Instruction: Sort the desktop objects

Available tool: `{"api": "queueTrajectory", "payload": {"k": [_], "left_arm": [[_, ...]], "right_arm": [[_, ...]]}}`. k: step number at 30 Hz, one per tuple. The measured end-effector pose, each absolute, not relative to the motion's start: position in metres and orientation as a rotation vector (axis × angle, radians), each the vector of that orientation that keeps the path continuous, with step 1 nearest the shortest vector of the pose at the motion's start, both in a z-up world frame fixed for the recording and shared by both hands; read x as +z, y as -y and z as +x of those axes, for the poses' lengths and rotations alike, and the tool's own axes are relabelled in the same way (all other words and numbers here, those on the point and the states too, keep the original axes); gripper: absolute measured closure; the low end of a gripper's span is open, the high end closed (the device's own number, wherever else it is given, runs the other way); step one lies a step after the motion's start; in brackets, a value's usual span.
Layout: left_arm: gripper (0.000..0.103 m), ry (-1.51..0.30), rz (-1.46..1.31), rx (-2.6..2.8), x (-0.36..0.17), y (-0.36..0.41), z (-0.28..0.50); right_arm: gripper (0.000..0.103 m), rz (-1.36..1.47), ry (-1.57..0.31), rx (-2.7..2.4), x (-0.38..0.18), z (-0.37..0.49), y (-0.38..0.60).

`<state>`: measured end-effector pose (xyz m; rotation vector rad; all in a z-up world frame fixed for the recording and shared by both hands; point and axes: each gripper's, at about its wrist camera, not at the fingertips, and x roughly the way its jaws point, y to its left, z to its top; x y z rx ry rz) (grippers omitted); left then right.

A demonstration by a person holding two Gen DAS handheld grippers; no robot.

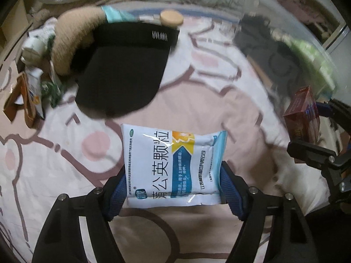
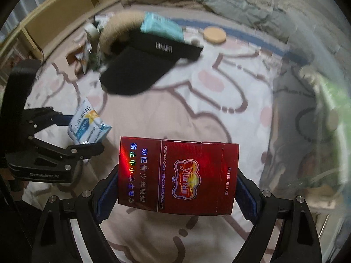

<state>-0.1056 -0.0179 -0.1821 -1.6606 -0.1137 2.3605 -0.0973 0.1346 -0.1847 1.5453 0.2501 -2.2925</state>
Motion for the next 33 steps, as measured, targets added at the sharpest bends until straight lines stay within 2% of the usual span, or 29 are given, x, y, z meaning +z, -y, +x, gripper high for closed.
{"api": "queueTrajectory", "payload": {"k": [15,20,26,33], "left_arm": [[0.026,0.153,-1.370,2.498,-0.069,-0.003,-0.130],[0.026,0.119,-1.257,2.507,-0.037,-0.032,-0.143],[0.026,0.126,-1.175,2.478,-0.019,-0.062,-0.162],[0.026,0.138,-1.131,2.417,-0.017,-0.095,-0.185]], "right_arm": [[0.011,1.165,-0.063,-2.553,-0.038,-0.107,-0.179],[0.011,1.032,0.076,-2.645,0.002,-0.119,-0.217],[0.011,0.956,0.220,-2.721,0.011,-0.137,-0.263],[0.011,1.113,0.281,-2.814,-0.022,-0.186,-0.311]]}}
